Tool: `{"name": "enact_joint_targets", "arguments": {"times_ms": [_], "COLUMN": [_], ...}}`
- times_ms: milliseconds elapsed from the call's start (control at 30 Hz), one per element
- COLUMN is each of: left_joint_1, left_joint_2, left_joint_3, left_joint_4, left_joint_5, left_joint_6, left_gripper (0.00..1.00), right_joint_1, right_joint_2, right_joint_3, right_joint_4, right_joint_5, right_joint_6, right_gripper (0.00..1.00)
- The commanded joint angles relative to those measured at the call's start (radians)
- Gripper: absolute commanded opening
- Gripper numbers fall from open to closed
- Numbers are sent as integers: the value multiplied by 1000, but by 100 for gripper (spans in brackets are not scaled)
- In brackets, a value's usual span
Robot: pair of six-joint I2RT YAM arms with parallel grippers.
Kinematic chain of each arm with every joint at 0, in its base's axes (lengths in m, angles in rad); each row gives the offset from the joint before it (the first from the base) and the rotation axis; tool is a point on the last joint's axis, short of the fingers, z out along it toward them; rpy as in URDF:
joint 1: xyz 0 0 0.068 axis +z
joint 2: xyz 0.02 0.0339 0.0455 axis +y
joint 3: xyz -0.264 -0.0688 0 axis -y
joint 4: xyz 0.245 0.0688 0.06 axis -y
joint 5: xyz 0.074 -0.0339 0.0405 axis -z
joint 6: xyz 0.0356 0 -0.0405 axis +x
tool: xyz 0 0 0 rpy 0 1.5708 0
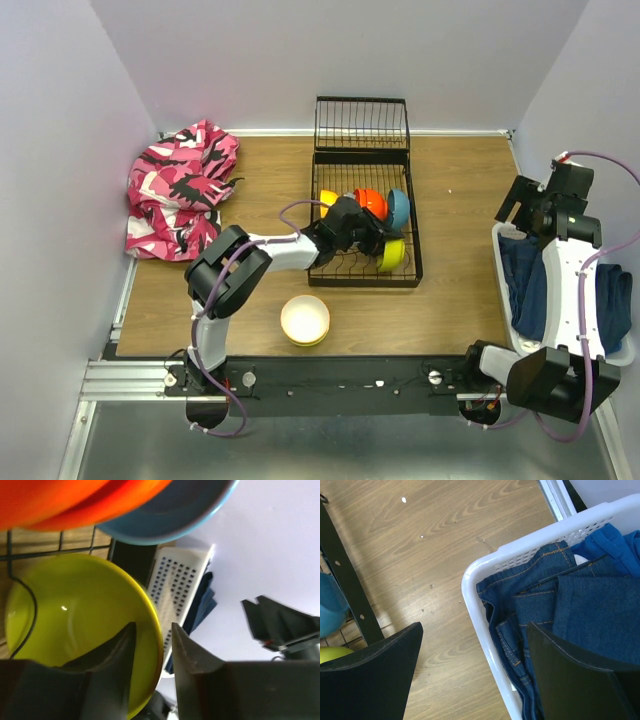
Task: Load the bowls into the dish rack
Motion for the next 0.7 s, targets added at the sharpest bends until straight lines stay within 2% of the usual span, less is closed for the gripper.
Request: {"name": "enact_joint_targets", "arguments": {"times_ms": [0, 200, 267, 300, 667], "left_joint_1": [-8, -6, -2, 4, 81], "left_joint_2": [-48, -83, -94, -99, -169], "left_joint_3": [-19, -4, 15, 21, 38], "left_joint_4": [-87, -86, -116, -150, -388], "left_joint_5": [14, 30, 29, 27, 20], "left_joint_6": [65, 135, 170, 184, 342], "left_gripper": [51, 69, 74, 80, 86], "right_joint_1": [-6, -6, -6, -6, -6], "right_joint_2": [-9, -19, -17, -16, -8], "right_joint_3": [-23, -28, -21, -17, -2], "right_joint_4": [33, 28, 27, 27, 15], "right_joint_5": [-31, -41, -44, -45, -48], "right_joint_6": [17, 24, 30, 31, 40], "right_gripper": [92, 92, 92, 92, 92]}}
